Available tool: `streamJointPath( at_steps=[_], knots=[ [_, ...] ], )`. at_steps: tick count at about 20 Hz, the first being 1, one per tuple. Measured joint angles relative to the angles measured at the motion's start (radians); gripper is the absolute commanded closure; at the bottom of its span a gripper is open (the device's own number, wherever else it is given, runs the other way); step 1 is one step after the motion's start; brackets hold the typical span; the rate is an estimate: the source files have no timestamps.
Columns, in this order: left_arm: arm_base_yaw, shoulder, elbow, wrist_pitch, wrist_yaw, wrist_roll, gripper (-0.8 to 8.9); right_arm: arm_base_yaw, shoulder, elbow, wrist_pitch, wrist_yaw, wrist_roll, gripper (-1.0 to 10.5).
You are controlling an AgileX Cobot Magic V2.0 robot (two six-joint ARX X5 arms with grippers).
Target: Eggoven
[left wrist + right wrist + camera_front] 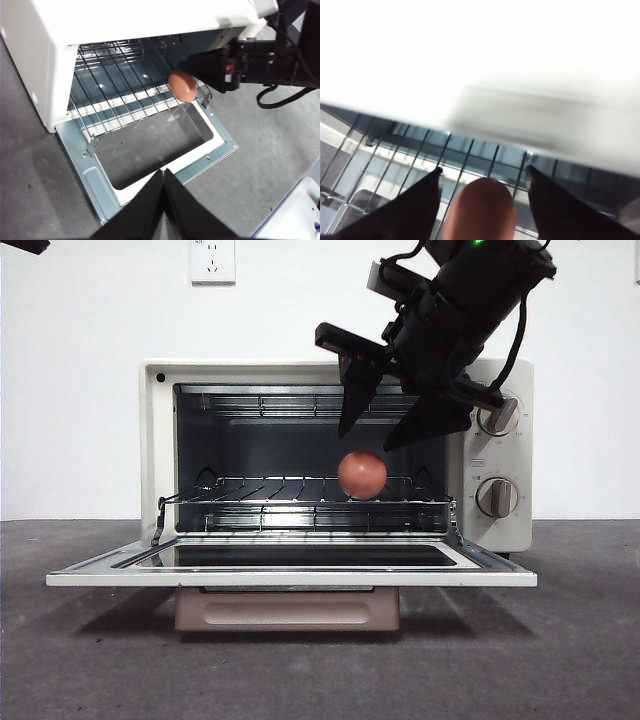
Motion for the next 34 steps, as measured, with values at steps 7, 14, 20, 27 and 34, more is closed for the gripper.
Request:
streamJointPath(
  at_steps=[7,14,20,27,34],
  knots=[
    [0.0,0.039,-0.018,0.081,0.0,-0.003,8.07,0.006,-0.209,0.0,-0.202,0.0,-0.018,6.8],
    [0.014,0.184,-0.259,0.378,-0.007,-0.097,8.07,0.014,-0.563,0.0,-0.447,0.001,-0.1,6.8],
    [0.016,0.395,-0.275,0.528,-0.047,-0.114,8.07,0.014,-0.783,0.0,-0.562,0.002,-0.116,6.8],
    [0.008,0.645,-0.275,0.612,-0.053,-0.114,8.07,0.014,-0.883,0.0,-0.584,0.003,-0.116,6.8],
    [-0.038,0.749,-0.275,0.645,-0.01,-0.114,8.07,0.014,-0.879,0.0,-0.587,0.011,-0.116,6.8]
  ],
)
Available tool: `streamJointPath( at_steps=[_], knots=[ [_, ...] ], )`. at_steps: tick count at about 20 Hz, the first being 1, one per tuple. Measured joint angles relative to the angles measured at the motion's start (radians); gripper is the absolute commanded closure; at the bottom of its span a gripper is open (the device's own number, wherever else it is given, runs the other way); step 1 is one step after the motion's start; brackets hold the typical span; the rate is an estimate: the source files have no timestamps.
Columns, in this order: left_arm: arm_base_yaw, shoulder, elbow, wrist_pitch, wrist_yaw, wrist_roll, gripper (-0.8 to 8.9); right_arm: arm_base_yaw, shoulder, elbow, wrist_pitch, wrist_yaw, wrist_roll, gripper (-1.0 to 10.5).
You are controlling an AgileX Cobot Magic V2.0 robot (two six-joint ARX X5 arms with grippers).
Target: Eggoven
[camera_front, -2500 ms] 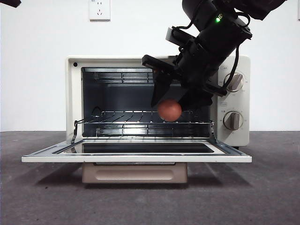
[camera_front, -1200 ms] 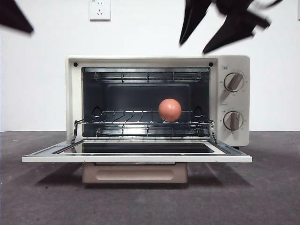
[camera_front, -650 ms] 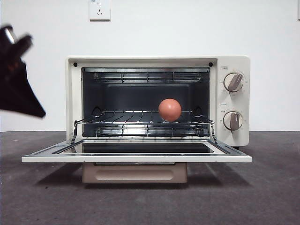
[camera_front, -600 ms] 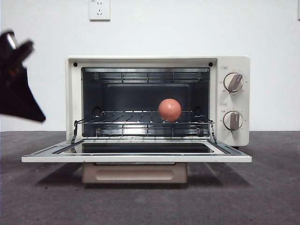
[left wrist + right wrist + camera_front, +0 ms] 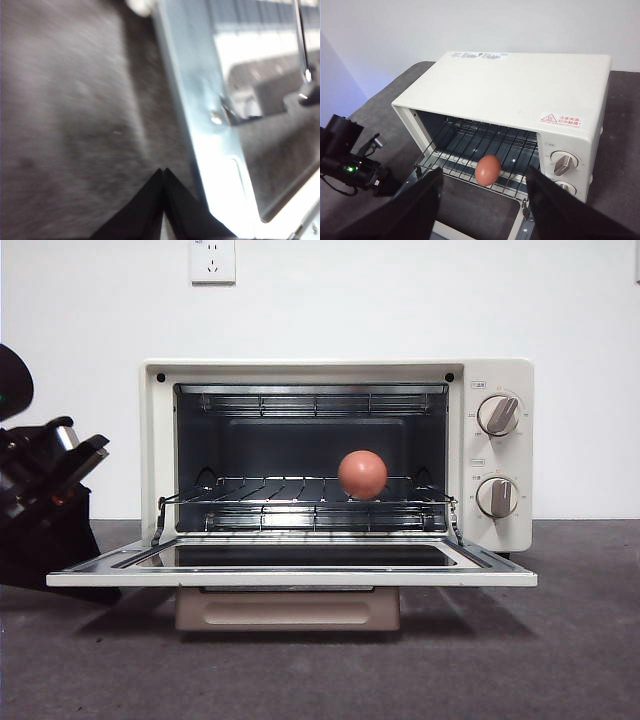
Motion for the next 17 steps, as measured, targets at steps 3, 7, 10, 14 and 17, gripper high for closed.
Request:
streamJointPath(
  at_steps=[3,7,10,14,17],
  knots=[
    [-0.005,0.005,0.0,0.006,0.015,0.0,8.07,0.0,0.0,0.0,0.0,0.02,0.0,6.8],
    [0.005,0.005,-0.004,0.006,0.078,-0.002,8.07,0.0,0.0,0.0,-0.002,0.023,0.0,6.8],
    [0.012,0.006,-0.01,0.026,0.151,-0.02,8.07,0.0,0.0,0.0,-0.002,0.036,0.0,6.8],
    [0.026,0.006,-0.015,0.101,0.21,-0.077,8.07,0.0,0.0,0.0,-0.007,0.042,0.0,6.8],
    [0.044,0.006,-0.015,0.171,0.251,-0.129,8.07,0.0,0.0,0.0,-0.007,0.042,0.0,6.8]
  ],
)
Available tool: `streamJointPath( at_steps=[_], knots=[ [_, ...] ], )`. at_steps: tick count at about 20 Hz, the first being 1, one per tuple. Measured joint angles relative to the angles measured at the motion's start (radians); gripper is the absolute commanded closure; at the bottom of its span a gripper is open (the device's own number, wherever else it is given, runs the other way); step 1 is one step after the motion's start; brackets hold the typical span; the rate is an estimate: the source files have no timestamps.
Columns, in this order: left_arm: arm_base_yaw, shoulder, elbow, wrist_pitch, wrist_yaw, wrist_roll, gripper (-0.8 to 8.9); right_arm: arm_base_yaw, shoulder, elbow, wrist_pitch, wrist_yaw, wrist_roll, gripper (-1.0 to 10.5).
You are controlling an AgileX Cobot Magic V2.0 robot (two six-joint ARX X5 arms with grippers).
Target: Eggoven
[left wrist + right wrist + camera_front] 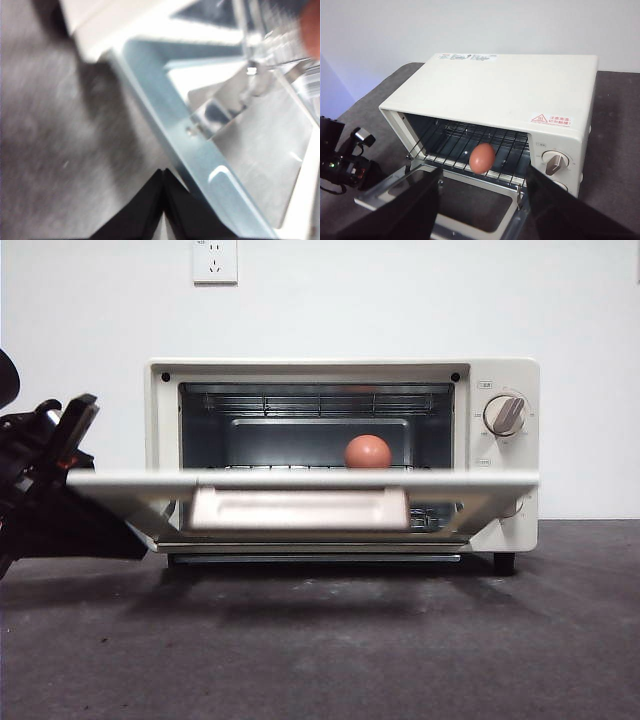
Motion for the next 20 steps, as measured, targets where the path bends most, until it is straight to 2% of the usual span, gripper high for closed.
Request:
streamJointPath(
  at_steps=[2,5,10,16,20],
  knots=[
    [0.006,0.0,0.0,0.064,0.021,-0.042,8.07,0.0,0.0,0.0,0.0,0.0,0.0,6.8],
    [0.01,0.0,0.001,0.242,0.056,-0.138,8.07,0.0,0.0,0.0,-0.015,0.0,0.0,6.8],
    [0.01,0.0,0.006,0.494,0.054,-0.301,8.06,0.0,0.0,0.0,-0.053,0.003,0.0,6.8],
    [0.01,-0.018,0.008,0.456,0.05,-0.34,8.06,0.0,0.0,0.0,-0.053,0.002,0.0,6.8],
    [-0.002,-0.111,0.008,0.393,0.021,-0.334,8.06,0.0,0.0,0.0,-0.059,0.002,0.0,6.8]
  ],
)
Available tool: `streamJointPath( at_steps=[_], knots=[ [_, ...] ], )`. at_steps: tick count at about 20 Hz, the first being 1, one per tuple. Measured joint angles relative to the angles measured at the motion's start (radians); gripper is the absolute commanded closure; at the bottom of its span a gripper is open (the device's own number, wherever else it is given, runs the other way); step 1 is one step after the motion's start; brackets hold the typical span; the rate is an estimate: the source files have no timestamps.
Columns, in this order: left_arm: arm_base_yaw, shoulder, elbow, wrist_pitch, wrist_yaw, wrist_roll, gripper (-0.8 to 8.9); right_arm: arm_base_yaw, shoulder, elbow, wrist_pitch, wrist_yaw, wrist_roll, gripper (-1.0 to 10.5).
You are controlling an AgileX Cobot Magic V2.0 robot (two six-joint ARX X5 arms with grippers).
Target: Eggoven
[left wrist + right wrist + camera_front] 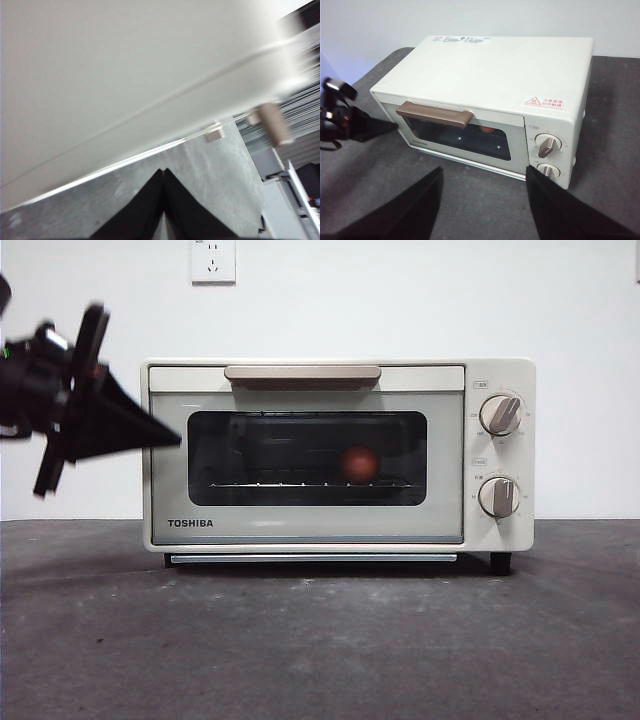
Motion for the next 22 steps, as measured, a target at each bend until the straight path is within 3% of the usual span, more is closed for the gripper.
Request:
streamJointPath(
  at_steps=[8,16,22],
  knots=[
    [-0.038,-0.304,0.0,-0.306,-0.188,0.106,8.06,0.0,0.03,0.0,-0.05,-0.01,0.0,6.8],
    [-0.129,-0.66,0.0,-0.737,-0.476,0.275,8.06,0.0,0.098,0.0,-0.074,-0.136,-0.01,6.8],
    [-0.161,-0.843,0.006,-0.932,-0.579,0.315,8.06,0.0,0.144,0.0,-0.1,-0.239,-0.02,6.8]
  ],
)
